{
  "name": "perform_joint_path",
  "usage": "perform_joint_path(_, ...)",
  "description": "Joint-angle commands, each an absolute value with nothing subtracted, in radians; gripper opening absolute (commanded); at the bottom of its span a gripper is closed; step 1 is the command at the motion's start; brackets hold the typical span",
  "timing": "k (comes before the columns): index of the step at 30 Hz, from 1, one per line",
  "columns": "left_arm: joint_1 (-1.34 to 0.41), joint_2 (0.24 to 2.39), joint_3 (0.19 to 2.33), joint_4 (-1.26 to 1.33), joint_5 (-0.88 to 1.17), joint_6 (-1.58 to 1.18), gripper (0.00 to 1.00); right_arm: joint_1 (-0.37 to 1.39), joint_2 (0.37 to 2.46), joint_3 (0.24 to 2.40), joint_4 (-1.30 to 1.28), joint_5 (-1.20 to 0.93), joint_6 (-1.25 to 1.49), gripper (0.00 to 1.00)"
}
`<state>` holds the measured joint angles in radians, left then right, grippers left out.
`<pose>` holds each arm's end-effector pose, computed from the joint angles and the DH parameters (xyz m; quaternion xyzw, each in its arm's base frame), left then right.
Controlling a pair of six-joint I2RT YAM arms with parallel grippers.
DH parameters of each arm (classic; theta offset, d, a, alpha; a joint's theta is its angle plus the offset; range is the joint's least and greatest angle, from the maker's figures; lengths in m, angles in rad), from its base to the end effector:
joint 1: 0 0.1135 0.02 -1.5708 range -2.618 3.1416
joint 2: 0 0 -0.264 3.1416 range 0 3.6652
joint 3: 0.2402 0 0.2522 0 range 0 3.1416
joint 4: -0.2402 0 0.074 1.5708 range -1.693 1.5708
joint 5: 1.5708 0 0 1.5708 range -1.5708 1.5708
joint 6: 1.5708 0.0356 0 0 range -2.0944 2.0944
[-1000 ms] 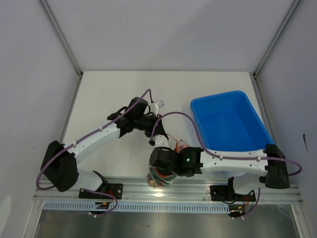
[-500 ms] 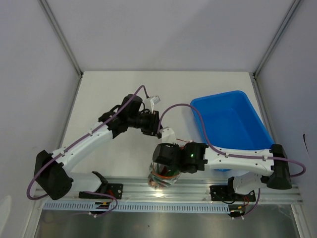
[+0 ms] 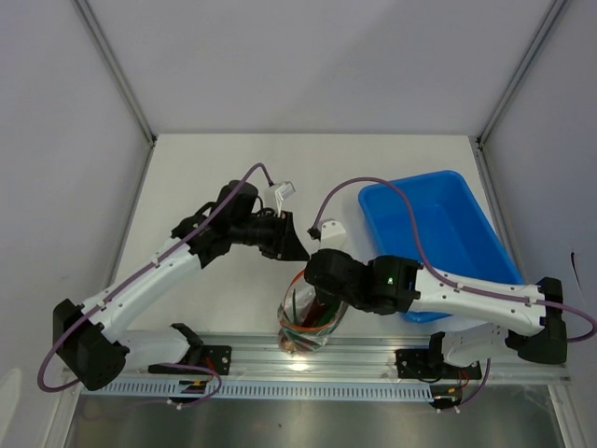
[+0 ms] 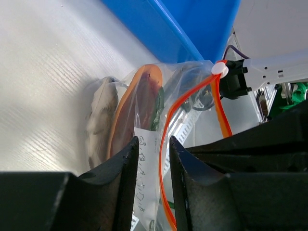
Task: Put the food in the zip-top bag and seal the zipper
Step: Adjust the zipper food storage bag at the center of the board.
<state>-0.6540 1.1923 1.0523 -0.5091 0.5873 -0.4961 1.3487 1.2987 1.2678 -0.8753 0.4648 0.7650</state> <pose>0.1911 -0.1714 0.3214 0.1959 0.8445 -0.4491 0.2162 0.0731 0.2511 0.3369 -0.1927 0.9026 0.1694 0.3457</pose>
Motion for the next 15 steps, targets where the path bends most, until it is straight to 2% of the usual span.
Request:
perform_joint_path(1,-0.649,1.15,1.034,-0.531,0.586,-0.463,0.35,1.336,1.266,1.307,-0.833,0.469,0.756,0.0)
perform_joint_path(3,-0.65,1.149,1.028,-0.532,0.588,-0.46,0.37,1.327,1.244,1.308,-0.834,0.48,0.749,0.07)
perform_joint_path(8,-0.656,1.144,1.014,-0.543,0.61,-0.446,0.41,1.289,1.195,1.333,-0.857,0.488,0.742,0.13)
perform_joint_path(12,-0.666,1.137,1.005,-0.551,0.611,-0.434,0.47,1.275,1.134,1.351,-0.861,0.489,0.741,0.25)
perform_joint_path(15,-0.675,1.135,0.996,-0.555,0.614,-0.433,0.48,1.262,1.117,1.382,-0.894,0.488,0.749,0.27)
